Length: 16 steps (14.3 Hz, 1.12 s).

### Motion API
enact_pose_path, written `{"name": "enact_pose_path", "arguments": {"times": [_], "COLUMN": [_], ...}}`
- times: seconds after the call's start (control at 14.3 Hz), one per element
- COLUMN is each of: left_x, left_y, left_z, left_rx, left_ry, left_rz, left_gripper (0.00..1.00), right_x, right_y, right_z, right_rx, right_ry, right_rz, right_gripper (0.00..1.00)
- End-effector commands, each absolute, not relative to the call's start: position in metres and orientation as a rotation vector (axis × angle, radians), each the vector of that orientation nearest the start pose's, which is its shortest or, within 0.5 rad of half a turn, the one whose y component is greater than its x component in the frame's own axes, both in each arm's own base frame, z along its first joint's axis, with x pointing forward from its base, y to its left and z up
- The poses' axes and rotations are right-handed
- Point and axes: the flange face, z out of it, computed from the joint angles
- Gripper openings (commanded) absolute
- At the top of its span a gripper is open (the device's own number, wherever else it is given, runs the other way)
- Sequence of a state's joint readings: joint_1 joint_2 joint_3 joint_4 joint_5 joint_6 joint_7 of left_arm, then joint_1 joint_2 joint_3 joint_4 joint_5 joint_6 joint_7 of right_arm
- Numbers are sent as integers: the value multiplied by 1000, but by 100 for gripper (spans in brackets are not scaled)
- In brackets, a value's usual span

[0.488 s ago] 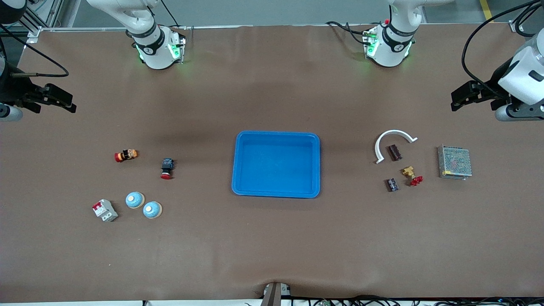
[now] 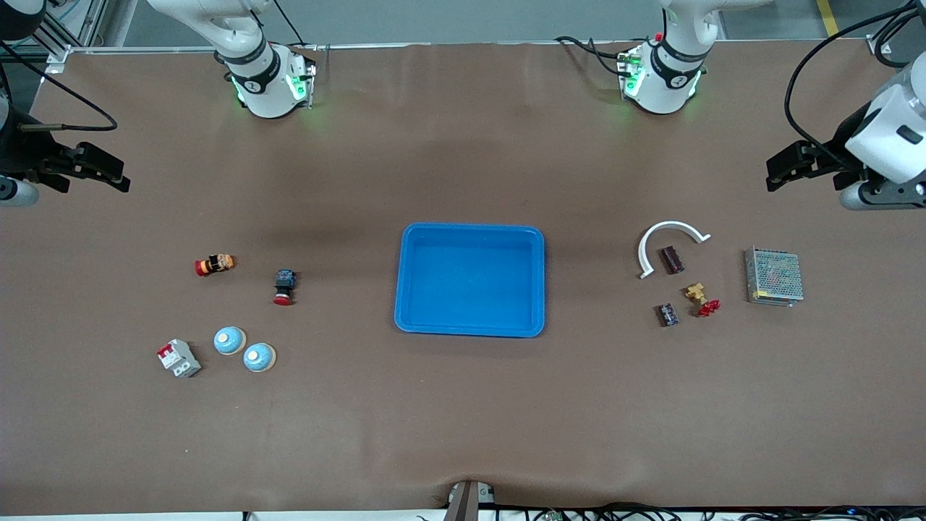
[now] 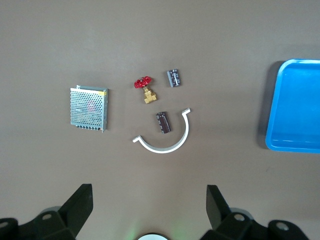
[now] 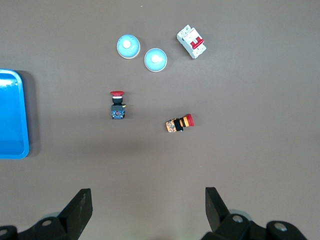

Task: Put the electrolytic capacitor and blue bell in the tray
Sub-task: 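Reach the left gripper to a capacitor while the right gripper reaches the bells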

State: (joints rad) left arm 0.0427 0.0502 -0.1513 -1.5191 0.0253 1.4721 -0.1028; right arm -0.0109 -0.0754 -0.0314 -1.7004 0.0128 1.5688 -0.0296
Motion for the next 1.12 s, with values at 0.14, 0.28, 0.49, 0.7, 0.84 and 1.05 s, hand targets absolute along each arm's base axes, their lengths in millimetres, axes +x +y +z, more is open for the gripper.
{"name": "enact_pose_path", "arguments": {"times": [0.14,0.28,0.49,0.7,0.84,1.05], "left_x": [581,580,574,565,555,540], "left_y": [-52,-52,-56,-52,-52,-51], "left_z": [547,511,459,407,372,333], "left_rx": [-3117,-3112,-3099,-3104,-3103,-3100], "left_ry": [-12,-82,-217,-257,-316,-400], "left_rz": [204,206,196,159,136,101], "left_gripper": [100,100,100,100,100,100], "right_x": [525,527,540,559,569,575], "right_y": [-20,-19,-10,20,38,52], "right_z": [610,609,594,566,543,499], "right_rx": [-3134,-3135,-3133,-3136,-3134,-3135], "right_ry": [26,24,-2,-83,-123,-161], "right_rz": [81,74,70,70,70,41], "right_gripper": [100,100,100,100,100,100]}}
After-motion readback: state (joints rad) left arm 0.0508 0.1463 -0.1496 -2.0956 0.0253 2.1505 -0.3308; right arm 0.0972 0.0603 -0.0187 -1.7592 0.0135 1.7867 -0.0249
